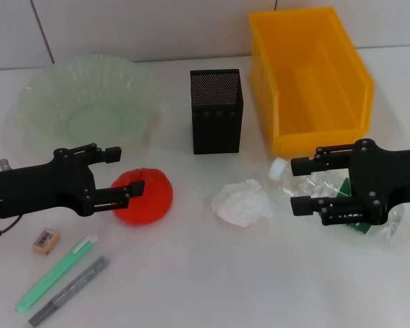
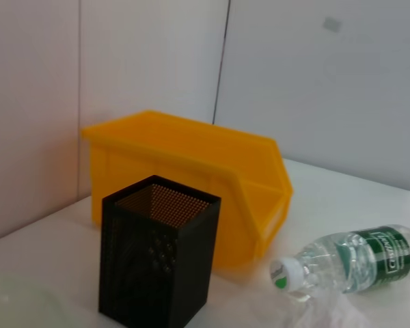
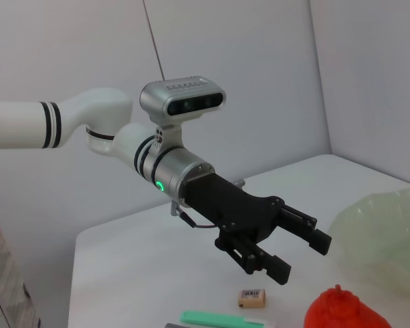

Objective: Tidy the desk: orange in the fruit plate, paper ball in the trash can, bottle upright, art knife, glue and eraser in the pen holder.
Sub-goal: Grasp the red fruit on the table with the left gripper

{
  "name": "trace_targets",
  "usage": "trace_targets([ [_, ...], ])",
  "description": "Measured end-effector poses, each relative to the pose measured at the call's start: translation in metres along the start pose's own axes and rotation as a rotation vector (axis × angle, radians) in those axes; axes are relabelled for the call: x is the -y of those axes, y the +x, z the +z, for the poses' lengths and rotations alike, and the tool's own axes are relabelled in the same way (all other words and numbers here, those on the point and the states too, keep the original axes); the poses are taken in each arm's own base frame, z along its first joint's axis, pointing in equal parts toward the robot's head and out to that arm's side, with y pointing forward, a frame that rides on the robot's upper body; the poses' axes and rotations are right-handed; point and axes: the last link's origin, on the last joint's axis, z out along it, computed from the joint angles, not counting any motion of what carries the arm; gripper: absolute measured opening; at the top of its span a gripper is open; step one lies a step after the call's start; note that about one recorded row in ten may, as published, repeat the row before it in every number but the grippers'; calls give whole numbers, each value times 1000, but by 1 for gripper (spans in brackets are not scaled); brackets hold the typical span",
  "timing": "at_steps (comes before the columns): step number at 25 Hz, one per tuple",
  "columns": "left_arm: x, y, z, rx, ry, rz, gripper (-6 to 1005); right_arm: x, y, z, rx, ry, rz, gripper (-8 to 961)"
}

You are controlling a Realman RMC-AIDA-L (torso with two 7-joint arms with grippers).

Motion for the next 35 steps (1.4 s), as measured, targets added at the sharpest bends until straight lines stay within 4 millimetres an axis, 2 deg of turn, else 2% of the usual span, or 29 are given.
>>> trace_targets([
  [13, 6, -10, 4, 27, 54, -18, 793, -1, 0, 1, -1, -7, -1, 651],
  [19, 3, -19, 17, 71, 54, -12, 791, -1, -1, 0, 4, -9, -1, 650],
  [30, 4, -21, 22, 78, 63, -23, 788, -2, -1, 1, 9, -13, -1, 650],
  [35, 6, -24, 31, 94, 71, -30, 787, -2, -1, 1, 10, -13, 1, 650],
])
